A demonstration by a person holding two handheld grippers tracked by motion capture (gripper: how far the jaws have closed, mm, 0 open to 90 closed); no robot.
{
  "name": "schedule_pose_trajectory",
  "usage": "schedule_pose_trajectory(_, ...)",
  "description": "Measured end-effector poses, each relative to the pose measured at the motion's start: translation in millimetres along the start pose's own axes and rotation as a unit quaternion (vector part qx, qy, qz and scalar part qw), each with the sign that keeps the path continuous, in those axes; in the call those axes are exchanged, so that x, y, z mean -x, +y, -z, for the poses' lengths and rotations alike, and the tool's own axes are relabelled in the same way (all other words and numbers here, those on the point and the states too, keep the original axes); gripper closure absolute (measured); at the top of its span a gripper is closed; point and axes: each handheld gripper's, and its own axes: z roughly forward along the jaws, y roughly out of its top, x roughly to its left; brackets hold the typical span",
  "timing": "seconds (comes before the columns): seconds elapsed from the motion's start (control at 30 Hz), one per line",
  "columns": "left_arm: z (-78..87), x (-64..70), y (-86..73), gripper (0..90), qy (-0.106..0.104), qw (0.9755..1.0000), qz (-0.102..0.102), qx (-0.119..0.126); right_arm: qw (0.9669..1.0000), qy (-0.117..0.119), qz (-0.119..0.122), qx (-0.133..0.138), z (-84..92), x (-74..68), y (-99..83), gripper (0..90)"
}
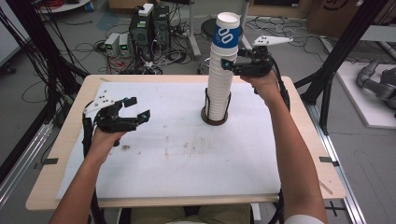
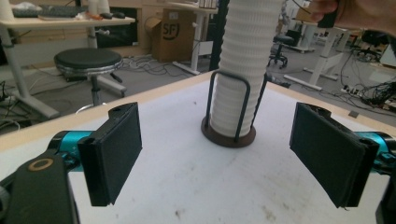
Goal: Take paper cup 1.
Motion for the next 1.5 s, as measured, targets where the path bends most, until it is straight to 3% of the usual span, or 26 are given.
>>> schedule_pose_trajectory(0.03,-5.6,-2.3,13.9,16.8,-0.021,0.9997,0.01,0.01,1.0,-0.002,0.0,0.0,-0.4,-0.3,0.2,19.5)
schedule_pose_trajectory(0.07,-5.6,-2.3,13.9,16.8,-0.021,0.9997,0.01,0.01,1.0,-0.002,0.0,0.0,-0.4,-0.3,0.2,19.5)
schedule_pose_trajectory(0.1,-14.8,-5.5,35.7,16.8,-0.038,0.9991,0.011,0.016,1.0,-0.003,-0.002,0.002,-1.3,-0.7,0.3,19.7)
schedule_pose_trajectory(0.13,-14.8,-5.5,35.7,16.8,-0.038,0.9991,0.011,0.016,1.0,-0.003,-0.002,0.002,-1.3,-0.7,0.3,19.7)
schedule_pose_trajectory(0.17,-23.1,-7.6,54.9,16.8,-0.045,0.9988,0.0,0.018,1.0,-0.005,-0.002,0.002,-1.9,-0.4,0.4,19.9)
schedule_pose_trajectory(0.2,-23.1,-7.6,54.9,16.8,-0.045,0.9988,0.0,0.018,1.0,-0.005,-0.002,0.002,-1.9,-0.4,0.4,19.9)
schedule_pose_trajectory(0.23,-31.2,-8.0,72.5,16.8,-0.048,0.9986,-0.015,0.015,1.0,-0.007,-0.005,0.002,-1.9,-0.2,0.8,20.2)
schedule_pose_trajectory(0.27,-31.2,-8.0,72.5,16.8,-0.048,0.9986,-0.015,0.015,1.0,-0.007,-0.005,0.002,-1.9,-0.2,0.8,20.2)
schedule_pose_trajectory(0.4,-50.1,-4.9,103.5,16.8,-0.063,0.9971,-0.043,0.004,1.0,-0.004,-0.003,0.0,-1.4,0.0,0.9,20.5)
schedule_pose_trajectory(0.5,-74.1,-4.4,131.6,16.8,-0.084,0.9951,-0.053,0.005,1.0,-0.003,-0.001,0.0,-1.4,-0.4,1.0,20.7)
schedule_pose_trajectory(0.53,-74.1,-4.4,131.6,16.7,-0.084,0.9951,-0.053,0.005,1.0,-0.003,-0.001,0.0,-1.4,-0.4,1.0,20.7)
schedule_pose_trajectory(0.57,-87.3,-3.7,144.3,16.8,-0.094,0.9938,-0.058,0.011,1.0,-0.004,0.001,0.0,-1.5,-0.9,1.2,20.7)
schedule_pose_trajectory(0.6,-87.3,-3.7,144.3,16.8,-0.094,0.9938,-0.058,0.011,1.0,-0.004,0.001,0.0,-1.5,-0.9,1.2,20.7)
schedule_pose_trajectory(0.8,-128.5,5.2,173.8,16.7,-0.121,0.9897,-0.076,0.002,1.0,-0.003,0.002,-0.001,-1.6,-1.3,1.4,20.7)
schedule_pose_trajectory(0.83,-142.3,8.8,180.2,16.7,-0.119,0.9896,-0.08,-0.002,1.0,-0.003,0.003,-0.001,-1.4,-1.0,1.4,20.7)
schedule_pose_trajectory(0.87,-142.3,8.8,180.2,16.7,-0.119,0.9896,-0.08,-0.002,1.0,-0.003,0.003,-0.001,-1.4,-1.0,1.4,20.7)
schedule_pose_trajectory(0.9,-156.1,13.1,186.4,16.8,-0.117,0.9896,-0.082,-0.009,1.0,-0.002,0.003,-0.003,-1.3,-0.7,2.0,20.7)
schedule_pose_trajectory(0.93,-156.1,13.1,186.4,16.8,-0.117,0.9896,-0.082,-0.009,1.0,-0.002,0.003,-0.003,-1.3,-0.7,2.0,20.7)
schedule_pose_trajectory(0.97,-169.0,17.6,192.8,16.8,-0.122,0.989,-0.083,-0.009,1.0,-0.001,0.004,-0.005,-2.0,-1.1,2.9,20.7)
schedule_pose_trajectory(1.0,-169.0,17.6,192.8,16.8,-0.122,0.989,-0.083,-0.009,1.0,-0.001,0.004,-0.005,-2.0,-1.1,2.9,20.7)
schedule_pose_trajectory(1.1,-192.9,24.9,200.8,16.8,-0.123,0.9894,-0.077,-0.004,0.9999,-0.001,0.007,-0.012,-3.6,-2.5,5.4,20.7)
schedule_pose_trajectory(1.2,-202.6,26.2,200.0,16.8,-0.118,0.9909,-0.065,-0.006,0.9999,0.0,0.008,-0.014,-4.1,-3.3,6.2,20.7)
schedule_pose_trajectory(1.37,-214.7,31.1,197.8,14.7,-0.13,0.9891,-0.067,-0.013,0.9998,0.001,0.008,-0.017,-3.1,-2.0,6.7,20.7)
schedule_pose_trajectory(1.5,-220.0,35.7,202.8,14.6,-0.14,0.9882,-0.062,-0.004,0.9998,0.004,0.012,-0.017,-3.8,-2.9,7.0,20.7)
